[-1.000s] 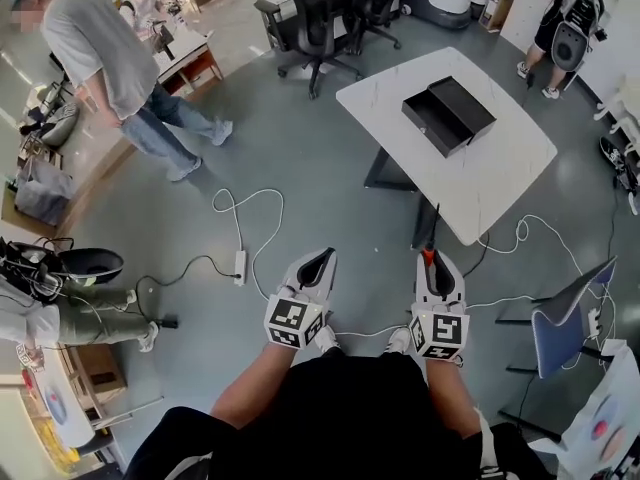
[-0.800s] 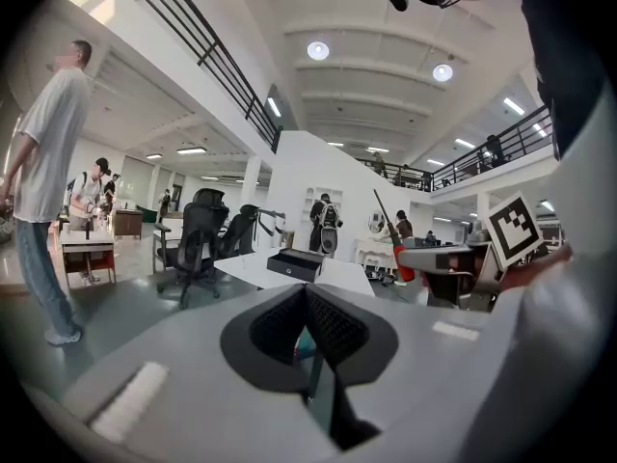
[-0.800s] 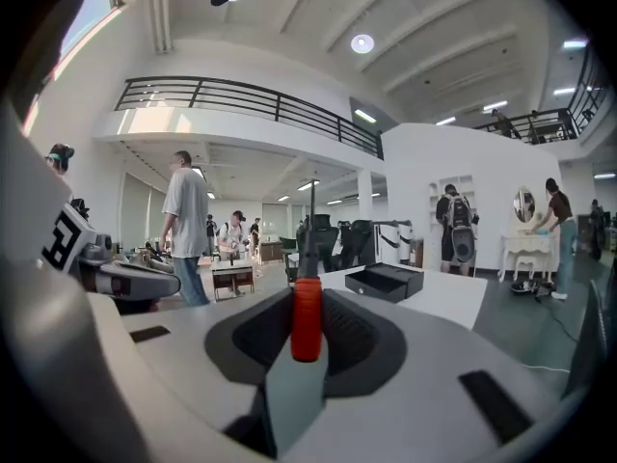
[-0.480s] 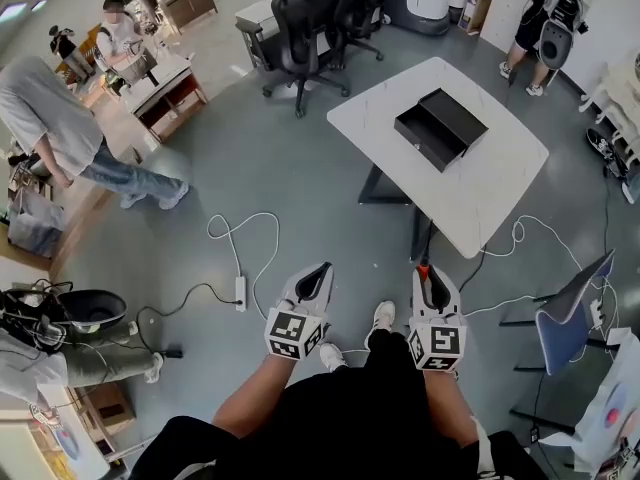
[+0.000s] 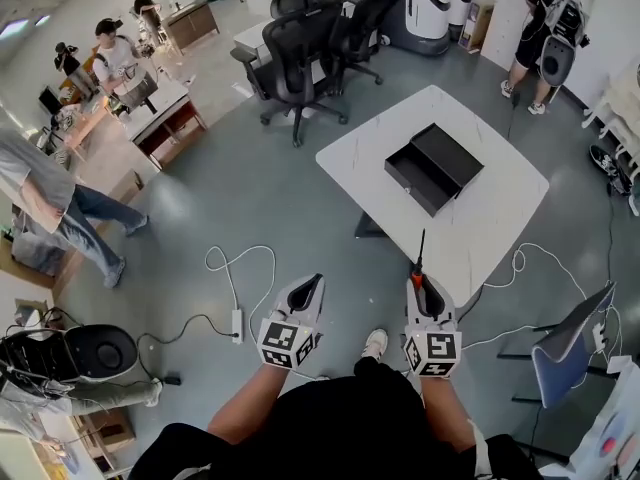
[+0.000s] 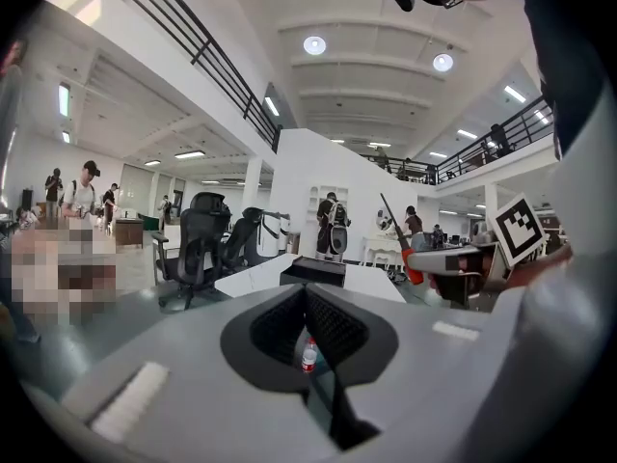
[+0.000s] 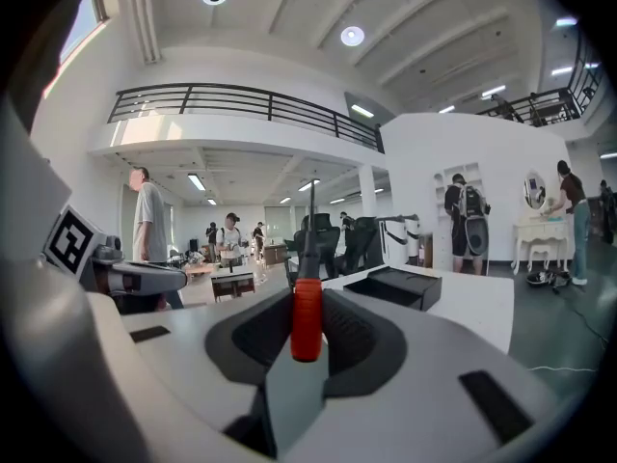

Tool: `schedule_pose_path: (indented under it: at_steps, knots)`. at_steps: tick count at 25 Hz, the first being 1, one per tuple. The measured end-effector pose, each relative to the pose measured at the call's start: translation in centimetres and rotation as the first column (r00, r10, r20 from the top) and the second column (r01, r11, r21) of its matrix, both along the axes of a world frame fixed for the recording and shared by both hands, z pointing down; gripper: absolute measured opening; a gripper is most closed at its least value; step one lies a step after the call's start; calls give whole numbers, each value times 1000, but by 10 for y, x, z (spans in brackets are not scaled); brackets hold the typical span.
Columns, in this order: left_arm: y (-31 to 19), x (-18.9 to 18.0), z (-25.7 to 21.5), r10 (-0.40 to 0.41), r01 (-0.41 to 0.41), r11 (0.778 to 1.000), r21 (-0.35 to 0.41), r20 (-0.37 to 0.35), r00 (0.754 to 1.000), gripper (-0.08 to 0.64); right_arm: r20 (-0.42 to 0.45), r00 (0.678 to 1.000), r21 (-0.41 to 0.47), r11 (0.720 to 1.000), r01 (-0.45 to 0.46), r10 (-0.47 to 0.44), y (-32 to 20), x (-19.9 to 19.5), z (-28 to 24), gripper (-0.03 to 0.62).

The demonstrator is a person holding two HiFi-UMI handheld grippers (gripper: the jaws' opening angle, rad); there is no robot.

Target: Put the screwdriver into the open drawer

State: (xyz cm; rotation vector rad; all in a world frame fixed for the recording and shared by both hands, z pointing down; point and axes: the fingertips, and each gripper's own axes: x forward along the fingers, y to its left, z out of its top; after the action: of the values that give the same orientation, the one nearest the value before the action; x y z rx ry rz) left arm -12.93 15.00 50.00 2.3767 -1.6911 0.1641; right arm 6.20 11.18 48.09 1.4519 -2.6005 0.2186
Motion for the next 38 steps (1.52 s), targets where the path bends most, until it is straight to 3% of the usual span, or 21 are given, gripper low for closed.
schedule_pose_path:
  at_steps: [13,25,31,38]
  knots:
    - [-109,43,-3,7,-8,1000,-20,-8,1000,8,30,999,-30,999,19,-18,-95,42,-2,97]
    - [-159,57,2,-4,4,999,-36,5,1000,8,3,1000,-65,998,0,1,-148,59,15,97]
    - [-198,57,10,58,-57,998,-38,18,998,8,-24,999,-73,997,-31,30,-178,52,25,97]
    - [-272,51,15,173,-173,985,-26,24,985,8,-118,990,-73,994,-87,78,-230,35,36,97]
